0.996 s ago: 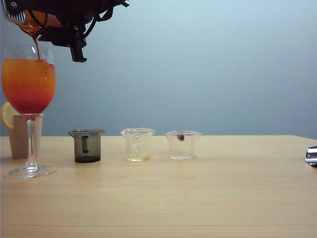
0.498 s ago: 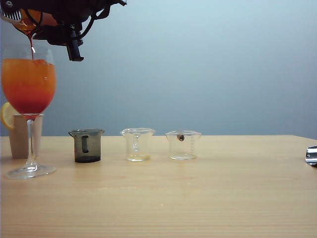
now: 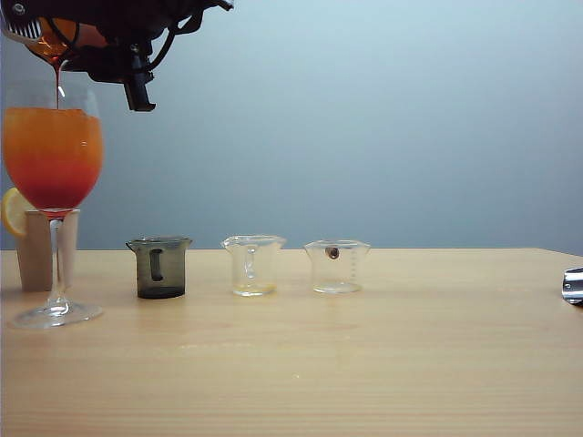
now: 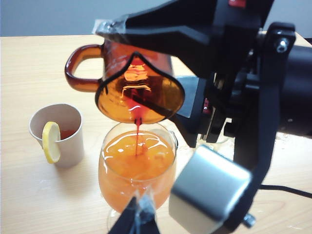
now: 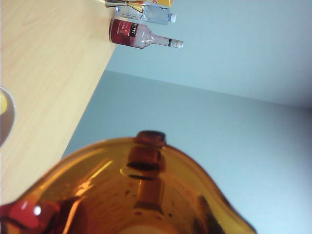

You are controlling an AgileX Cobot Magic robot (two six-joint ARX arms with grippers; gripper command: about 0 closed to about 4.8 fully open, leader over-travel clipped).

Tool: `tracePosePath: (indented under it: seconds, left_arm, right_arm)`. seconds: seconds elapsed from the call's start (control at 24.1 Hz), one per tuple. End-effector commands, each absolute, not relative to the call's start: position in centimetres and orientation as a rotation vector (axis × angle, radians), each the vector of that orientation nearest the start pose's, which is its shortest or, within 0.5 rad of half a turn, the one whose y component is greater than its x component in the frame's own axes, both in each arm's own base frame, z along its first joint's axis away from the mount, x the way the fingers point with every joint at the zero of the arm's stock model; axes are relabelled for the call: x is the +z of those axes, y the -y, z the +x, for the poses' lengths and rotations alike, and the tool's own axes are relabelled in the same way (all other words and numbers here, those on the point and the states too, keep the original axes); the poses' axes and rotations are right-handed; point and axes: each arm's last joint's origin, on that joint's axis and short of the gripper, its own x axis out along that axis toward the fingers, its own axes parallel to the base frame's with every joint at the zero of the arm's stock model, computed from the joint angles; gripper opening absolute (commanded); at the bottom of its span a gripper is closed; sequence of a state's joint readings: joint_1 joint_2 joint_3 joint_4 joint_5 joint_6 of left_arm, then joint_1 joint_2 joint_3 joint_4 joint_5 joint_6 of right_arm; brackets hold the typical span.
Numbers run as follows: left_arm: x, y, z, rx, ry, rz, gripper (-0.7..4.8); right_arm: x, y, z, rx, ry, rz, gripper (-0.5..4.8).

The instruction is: Pick up the fourth measuring cup from the left, pour the grenadine inside into the goblet, and finally put the measuring cup back in its original place.

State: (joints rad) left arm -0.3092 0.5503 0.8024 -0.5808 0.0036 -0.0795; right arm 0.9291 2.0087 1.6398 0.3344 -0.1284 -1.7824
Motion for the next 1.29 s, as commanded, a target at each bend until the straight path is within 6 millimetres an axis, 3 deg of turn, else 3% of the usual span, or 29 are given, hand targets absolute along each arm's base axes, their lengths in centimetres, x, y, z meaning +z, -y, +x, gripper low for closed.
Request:
tracePosePath:
  seconds: [0.04, 1.29]
  left_arm:
    - [33.09, 3.32, 10.34, -0.298, -0.326, -0.03, -0.06]
    - [33.09, 3.32, 10.34, -0.298, -0.326, -0.03, -0.06]
  right_arm:
    - [31.64, -38.48, 28.25, 0.735, 0.948, -1.597, -0.06]
    - [31.67, -38.46, 28.27, 0.716, 0.972, -1.635, -0.06]
